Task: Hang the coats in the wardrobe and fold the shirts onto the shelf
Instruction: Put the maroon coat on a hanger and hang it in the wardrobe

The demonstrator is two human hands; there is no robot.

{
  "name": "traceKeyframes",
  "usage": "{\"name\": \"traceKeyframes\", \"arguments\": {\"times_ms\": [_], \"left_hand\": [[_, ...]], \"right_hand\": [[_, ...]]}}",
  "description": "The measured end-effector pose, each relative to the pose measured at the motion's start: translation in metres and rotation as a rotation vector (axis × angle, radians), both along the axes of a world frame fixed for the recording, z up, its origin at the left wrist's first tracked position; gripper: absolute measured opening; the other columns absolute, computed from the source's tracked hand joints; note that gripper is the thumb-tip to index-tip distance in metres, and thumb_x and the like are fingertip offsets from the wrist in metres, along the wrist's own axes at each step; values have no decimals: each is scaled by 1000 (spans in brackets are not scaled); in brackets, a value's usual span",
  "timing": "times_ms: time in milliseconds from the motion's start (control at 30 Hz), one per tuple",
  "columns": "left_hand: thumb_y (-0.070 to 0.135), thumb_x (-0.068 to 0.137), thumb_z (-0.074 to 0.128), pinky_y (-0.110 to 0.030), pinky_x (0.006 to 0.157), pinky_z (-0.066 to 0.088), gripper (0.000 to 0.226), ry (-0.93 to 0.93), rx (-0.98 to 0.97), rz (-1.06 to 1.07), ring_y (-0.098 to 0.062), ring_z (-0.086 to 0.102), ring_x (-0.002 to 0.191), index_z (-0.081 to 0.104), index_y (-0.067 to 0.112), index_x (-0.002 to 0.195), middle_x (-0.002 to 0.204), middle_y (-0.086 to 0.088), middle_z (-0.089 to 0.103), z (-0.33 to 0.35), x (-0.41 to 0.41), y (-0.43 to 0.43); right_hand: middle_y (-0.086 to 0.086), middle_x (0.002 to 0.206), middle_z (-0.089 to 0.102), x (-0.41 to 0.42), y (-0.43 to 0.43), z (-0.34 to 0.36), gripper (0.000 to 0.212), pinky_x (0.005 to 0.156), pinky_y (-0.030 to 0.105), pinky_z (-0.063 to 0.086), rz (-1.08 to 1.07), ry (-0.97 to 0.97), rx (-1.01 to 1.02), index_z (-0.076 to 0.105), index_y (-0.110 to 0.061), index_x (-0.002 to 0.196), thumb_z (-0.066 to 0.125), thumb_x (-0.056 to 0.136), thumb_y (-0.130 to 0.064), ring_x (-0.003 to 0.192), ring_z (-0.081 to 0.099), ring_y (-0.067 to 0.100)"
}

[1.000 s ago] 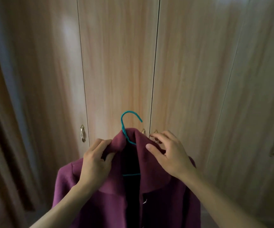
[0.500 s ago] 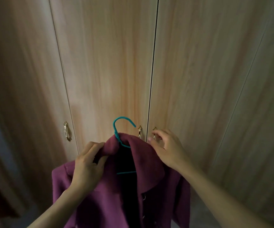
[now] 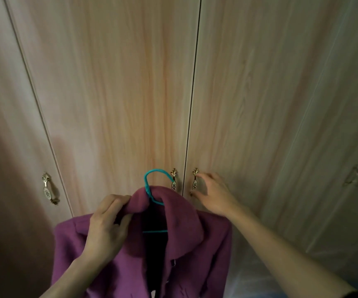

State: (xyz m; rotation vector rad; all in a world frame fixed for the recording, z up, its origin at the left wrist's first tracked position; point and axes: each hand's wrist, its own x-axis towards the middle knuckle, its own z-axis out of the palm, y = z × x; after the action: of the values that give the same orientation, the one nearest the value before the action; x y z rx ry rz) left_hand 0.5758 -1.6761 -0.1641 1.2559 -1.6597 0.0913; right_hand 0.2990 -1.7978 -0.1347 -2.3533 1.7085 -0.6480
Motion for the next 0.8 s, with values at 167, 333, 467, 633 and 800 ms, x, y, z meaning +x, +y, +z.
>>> {"name": "traceKeyframes", "arguments": {"times_ms": [167,333,467,633,800], "left_hand": [[15,78,61,-8,85,40,25,29,46,-30,0,57,92,67,8,101,94,7,59,-16,8,-16],[23,80,58,-14,83,44,28,48,53,-34,-4,60,91,68,9,102,96,8,61,-18,18,-23],[17,78,63,-8,83,41,25,30,62,-7,-2,58,89,69,5,100,93,4,61,-18,20,-31],[22,81,58,-9,83,41,27,32,47,-20,-2,58,88,68,5,98,92,3,62,-20,23,-31],[23,80,56,-8,81,41,26,34,64,-31,-2,58,88,67,9,99,93,8,60,-23,26,-33]], "right_hand": [[11,145,30,16,-32,-24,64,109,49,36,24,96,51,33,-25,145,63,90,-41,136,34,33],[12,138,26,28,-57,-45,57,103,43,43,-2,125,-7,42,-22,136,67,87,-32,122,42,33],[16,136,32,37,-66,-56,45,97,40,47,-23,127,32,47,-16,128,65,89,-29,113,49,33],[16,136,38,38,-68,-56,40,100,36,45,-50,8,49,53,-8,125,65,91,-26,114,54,34],[9,132,41,31,-60,-53,56,102,36,44,0,-89,28,43,-22,137,69,87,-17,113,55,28]]}}
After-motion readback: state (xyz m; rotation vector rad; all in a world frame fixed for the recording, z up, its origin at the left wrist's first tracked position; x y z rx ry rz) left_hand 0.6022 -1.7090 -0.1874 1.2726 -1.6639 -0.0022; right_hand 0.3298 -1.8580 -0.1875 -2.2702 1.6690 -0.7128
